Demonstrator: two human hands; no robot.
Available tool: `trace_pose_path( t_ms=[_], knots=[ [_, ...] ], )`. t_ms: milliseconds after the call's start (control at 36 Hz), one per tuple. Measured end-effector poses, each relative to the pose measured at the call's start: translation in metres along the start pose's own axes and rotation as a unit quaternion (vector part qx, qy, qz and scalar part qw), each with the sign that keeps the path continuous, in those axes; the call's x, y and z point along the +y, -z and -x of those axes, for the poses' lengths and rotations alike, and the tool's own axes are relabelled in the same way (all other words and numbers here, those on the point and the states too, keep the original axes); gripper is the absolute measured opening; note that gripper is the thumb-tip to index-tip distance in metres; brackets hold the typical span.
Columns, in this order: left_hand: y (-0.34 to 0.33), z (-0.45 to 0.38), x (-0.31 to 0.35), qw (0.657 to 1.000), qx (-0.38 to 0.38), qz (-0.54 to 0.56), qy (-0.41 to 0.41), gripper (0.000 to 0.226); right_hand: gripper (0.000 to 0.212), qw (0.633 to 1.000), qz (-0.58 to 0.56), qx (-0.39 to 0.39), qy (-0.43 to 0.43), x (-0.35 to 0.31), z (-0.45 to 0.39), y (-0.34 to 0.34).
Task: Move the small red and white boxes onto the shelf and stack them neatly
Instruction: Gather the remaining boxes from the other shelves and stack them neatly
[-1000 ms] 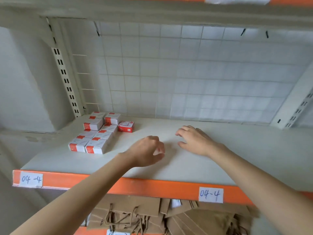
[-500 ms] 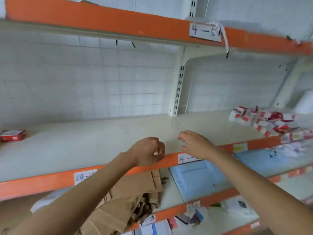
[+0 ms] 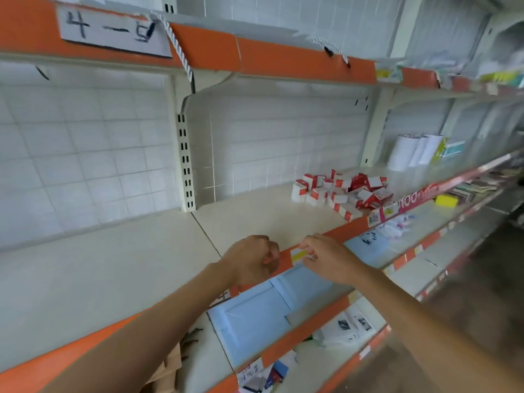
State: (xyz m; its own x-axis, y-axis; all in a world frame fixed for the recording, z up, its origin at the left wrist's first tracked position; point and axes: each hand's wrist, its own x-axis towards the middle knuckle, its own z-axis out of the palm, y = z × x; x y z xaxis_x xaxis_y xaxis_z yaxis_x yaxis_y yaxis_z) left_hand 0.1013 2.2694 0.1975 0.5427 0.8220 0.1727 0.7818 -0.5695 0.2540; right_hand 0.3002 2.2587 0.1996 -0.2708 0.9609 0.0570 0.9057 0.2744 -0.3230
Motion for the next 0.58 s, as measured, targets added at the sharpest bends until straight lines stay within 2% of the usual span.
trace_pose_path(
  t_ms=[306, 472, 583],
  knots=[
    [-0.004, -0.147, -0.012, 0.997, 0.052, 0.047, -0.02, 0.018, 0.036, 0.994, 0.113, 0.008, 0.002, 0.087, -0.114, 0.071],
    [-0.014, -0.17, -0.024, 0.999, 0.015, 0.035, 0.01, 0.017, 0.033, 0.996, 0.091, -0.005, 0.021, 0.118, -0.166, 0.06],
    [-0.011, -0.175, -0.033, 0.998, 0.013, 0.034, 0.054, 0.015, 0.026, 0.99, 0.13, 0.021, 0.048, 0.128, -0.199, 0.071]
  ],
)
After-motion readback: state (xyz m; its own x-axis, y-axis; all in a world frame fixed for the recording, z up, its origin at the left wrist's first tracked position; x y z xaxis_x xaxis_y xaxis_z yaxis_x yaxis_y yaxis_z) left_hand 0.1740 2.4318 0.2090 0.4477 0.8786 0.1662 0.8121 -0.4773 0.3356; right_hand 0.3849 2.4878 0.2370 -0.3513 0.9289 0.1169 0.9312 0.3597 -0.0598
